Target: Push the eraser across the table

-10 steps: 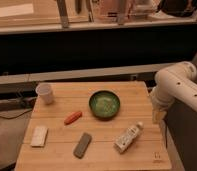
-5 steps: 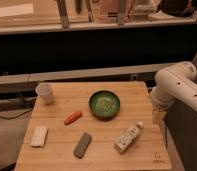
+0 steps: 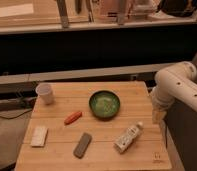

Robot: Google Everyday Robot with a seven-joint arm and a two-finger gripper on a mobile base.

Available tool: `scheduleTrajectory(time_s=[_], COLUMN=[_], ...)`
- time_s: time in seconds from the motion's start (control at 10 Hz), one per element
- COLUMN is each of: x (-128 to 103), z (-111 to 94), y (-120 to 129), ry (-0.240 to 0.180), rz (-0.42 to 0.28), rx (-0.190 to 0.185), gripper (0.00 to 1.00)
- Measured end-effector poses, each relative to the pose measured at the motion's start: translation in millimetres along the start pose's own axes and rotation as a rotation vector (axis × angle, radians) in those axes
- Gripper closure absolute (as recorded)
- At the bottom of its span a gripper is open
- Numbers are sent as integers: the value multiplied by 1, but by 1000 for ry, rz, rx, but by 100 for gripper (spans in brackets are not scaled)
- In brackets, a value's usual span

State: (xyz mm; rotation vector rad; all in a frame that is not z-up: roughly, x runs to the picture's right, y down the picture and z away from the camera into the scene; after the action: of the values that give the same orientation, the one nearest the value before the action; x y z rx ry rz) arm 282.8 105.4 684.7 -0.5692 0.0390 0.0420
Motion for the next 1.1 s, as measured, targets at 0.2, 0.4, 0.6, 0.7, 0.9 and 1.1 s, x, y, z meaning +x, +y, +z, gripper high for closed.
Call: scheduleTrajectory(time_s=[0.2,0.4,0.6,0.7,0.9,1.1], x=[0,0,0,0,-5,-33], z=[0,0,0,0,0,0], y=[0,0,0,0,3,8], ry=[0,0,0,0,11,24], rz=[0,0,0,0,-14,-50], rx=[0,0,0,0,0,2], gripper=[20,20,20,20,20,20])
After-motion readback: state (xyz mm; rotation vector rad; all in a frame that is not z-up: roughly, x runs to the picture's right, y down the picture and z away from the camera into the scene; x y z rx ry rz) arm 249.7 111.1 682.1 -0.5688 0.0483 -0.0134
